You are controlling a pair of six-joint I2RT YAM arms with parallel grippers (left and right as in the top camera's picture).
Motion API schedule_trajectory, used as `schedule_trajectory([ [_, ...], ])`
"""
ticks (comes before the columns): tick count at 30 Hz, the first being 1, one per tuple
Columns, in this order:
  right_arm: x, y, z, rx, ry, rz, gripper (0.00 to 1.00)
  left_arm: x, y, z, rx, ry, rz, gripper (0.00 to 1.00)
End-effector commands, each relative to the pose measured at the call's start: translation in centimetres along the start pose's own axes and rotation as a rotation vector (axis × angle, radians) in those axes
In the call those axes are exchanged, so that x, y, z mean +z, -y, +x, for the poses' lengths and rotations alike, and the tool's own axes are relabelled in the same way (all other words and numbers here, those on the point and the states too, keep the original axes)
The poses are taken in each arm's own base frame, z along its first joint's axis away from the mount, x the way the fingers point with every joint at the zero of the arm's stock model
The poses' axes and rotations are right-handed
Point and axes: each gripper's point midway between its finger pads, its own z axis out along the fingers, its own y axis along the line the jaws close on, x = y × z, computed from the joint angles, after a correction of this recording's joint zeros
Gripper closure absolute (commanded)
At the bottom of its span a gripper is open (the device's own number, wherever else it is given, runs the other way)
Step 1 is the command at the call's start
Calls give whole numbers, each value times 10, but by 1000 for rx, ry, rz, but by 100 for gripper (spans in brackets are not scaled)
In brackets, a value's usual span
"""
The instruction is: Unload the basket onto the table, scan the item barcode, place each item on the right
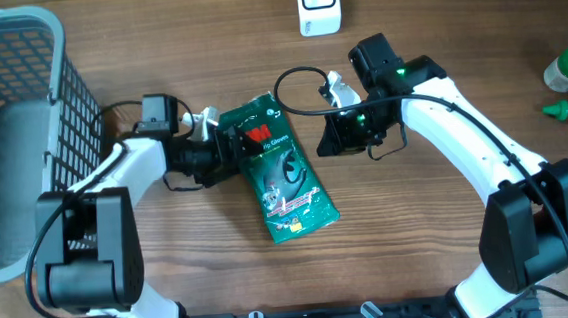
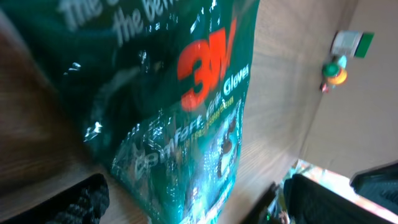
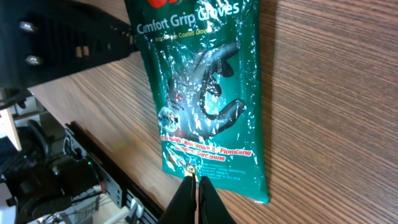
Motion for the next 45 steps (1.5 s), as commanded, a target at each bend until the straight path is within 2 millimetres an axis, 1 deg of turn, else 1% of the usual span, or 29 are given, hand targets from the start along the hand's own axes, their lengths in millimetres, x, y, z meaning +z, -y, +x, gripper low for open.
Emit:
schedule_trajectory([
  [1,-3,1,2,-26,11,19,96,13,-8,7,-92,-2,25,8],
  [3,-3,1,2,-26,11,20,96,16,-11,4,-85,20,35,11],
  [5,-3,1,2,-26,10,20,96,17,-11,2,-72,34,39,21],
  [8,-3,1,2,-24,8,20,96,17,-8,-4,-63,56,53,39],
  [11,-3,2,3,-21,6,20,96,21,2,-10,-30,76,71,48],
  [12,-3,2,3,-20,5,20,96,23,5,-9,-17,74,74,52],
  [15,-3,2,5,-17,0,21,96,32,13,-2,17,50,76,60],
  [16,-3,2,5,-17,0,21,96,37,18,2,42,39,80,67],
  [18,-3,2,5,-16,0,21,96,41,21,3,61,37,79,74],
  [21,-3,2,6,-12,-6,22,96,46,24,5,67,36,68,87],
  [22,-3,2,7,-10,-10,23,96,47,26,5,75,36,72,96],
  [26,-3,3,8,-7,-11,30,96,46,28,2,73,49,79,96],
  [29,-3,4,9,-4,-17,31,96,37,25,-9,27,85,88,96],
  [32,-4,4,15,12,-38,33,96,20,23,-22,-17,137,98,96],
  [35,-4,5,20,47,-59,36,96,-6,29,-37,-41,212,118,96],
  [38,-4,6,20,45,-56,47,96,-31,30,-49,-75,315,55,96],
  [39,-6,7,20,42,-51,61,92,-38,28,-50,-83,349,17,96],
  [42,-12,10,18,22,-26,100,67,-60,26,-49,-128,446,-104,96],
  [43,-16,7,18,1,-15,98,59,-70,26,-48,-147,488,-151,96],
  [45,-28,-2,13,-55,31,96,46,-88,29,-44,-190,563,-215,96],
])
